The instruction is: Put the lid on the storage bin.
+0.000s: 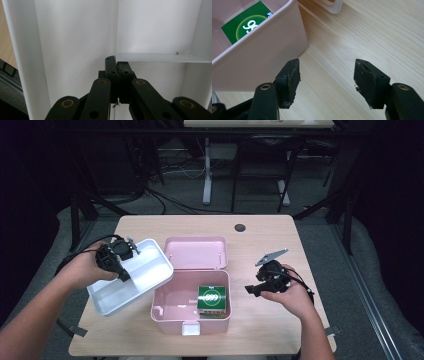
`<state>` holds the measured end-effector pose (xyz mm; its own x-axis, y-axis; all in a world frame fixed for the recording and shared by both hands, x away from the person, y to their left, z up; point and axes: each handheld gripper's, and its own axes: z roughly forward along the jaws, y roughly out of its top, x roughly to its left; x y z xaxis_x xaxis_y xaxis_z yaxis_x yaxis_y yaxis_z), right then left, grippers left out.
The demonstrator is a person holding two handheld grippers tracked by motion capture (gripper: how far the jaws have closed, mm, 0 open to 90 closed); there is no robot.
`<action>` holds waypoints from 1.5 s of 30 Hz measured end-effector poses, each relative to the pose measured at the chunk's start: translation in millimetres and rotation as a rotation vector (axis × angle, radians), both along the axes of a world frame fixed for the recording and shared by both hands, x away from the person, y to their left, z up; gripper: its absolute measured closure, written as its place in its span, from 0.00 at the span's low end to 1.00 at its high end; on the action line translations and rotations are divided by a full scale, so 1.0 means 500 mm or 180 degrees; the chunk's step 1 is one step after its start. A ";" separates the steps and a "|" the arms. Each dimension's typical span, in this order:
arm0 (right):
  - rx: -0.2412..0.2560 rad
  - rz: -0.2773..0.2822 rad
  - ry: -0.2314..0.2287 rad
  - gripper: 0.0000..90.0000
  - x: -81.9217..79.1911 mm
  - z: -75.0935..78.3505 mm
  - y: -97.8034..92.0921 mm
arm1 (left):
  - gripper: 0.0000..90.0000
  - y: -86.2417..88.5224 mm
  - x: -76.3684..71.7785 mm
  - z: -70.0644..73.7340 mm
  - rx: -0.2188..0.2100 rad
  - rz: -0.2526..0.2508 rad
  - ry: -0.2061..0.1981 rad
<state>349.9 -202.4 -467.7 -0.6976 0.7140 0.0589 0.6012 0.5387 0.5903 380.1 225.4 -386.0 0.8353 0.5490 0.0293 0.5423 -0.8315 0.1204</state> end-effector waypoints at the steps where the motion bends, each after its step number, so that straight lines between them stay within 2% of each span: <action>1: -0.0002 0.0000 0.0003 0.42 0.000 0.000 0.000 | 0.99 -0.004 -0.001 0.001 -0.0003 -0.0016 -0.0016; 5: 0.0007 0.0008 0.0029 0.42 0.000 -0.001 0.002 | 0.99 -0.031 -0.003 0.007 0.0054 -0.0171 -0.0033; 13: -0.0002 -0.0004 0.0041 0.42 0.003 -0.006 0.000 | 0.99 -0.068 -0.005 0.013 0.0129 -0.0364 -0.0070; 14: 0.0036 0.0001 0.0058 0.42 0.004 -0.006 -0.001 | 0.99 -0.071 -0.005 0.014 0.0144 -0.0388 -0.0062; 22: 0.0019 -0.0009 0.0053 0.42 0.004 -0.007 0.000 | 0.99 -0.120 -0.012 0.018 0.0157 -0.0630 -0.0088; 28: 0.0018 -0.0019 0.0057 0.42 0.005 -0.007 -0.001 | 0.99 -0.160 -0.017 0.017 0.0144 -0.0876 -0.0142; 33: 0.0037 -0.0023 0.0044 0.42 0.006 -0.009 -0.001 | 0.99 -0.198 -0.024 0.012 0.0161 -0.1074 -0.0134; 36: 0.0020 -0.0018 0.0060 0.42 0.006 -0.009 -0.001 | 0.99 -0.218 -0.028 0.009 0.0189 -0.1167 -0.0120; 38: 0.0017 -0.0019 0.0058 0.42 0.006 -0.009 0.000 | 0.99 -0.228 -0.030 0.005 0.0170 -0.1192 -0.0155; 41: 0.0052 -0.0021 0.0032 0.42 0.006 -0.011 -0.001 | 0.99 -0.241 -0.030 0.003 0.0221 -0.1266 -0.0154; 44: 0.0030 -0.0023 0.0057 0.42 0.007 -0.010 -0.002 | 0.99 -0.251 -0.031 -0.003 0.0196 -0.1341 -0.0187; 45: 0.0012 -0.0029 0.0051 0.42 0.007 -0.011 -0.001 | 0.99 -0.255 -0.031 -0.004 0.0215 -0.1375 -0.0159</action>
<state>353.3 -203.1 -473.0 -0.6900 0.7202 0.0728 0.6155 0.5308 0.5826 364.7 98.1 -388.0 0.9844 0.1452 0.0993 0.1381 -0.9876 0.0752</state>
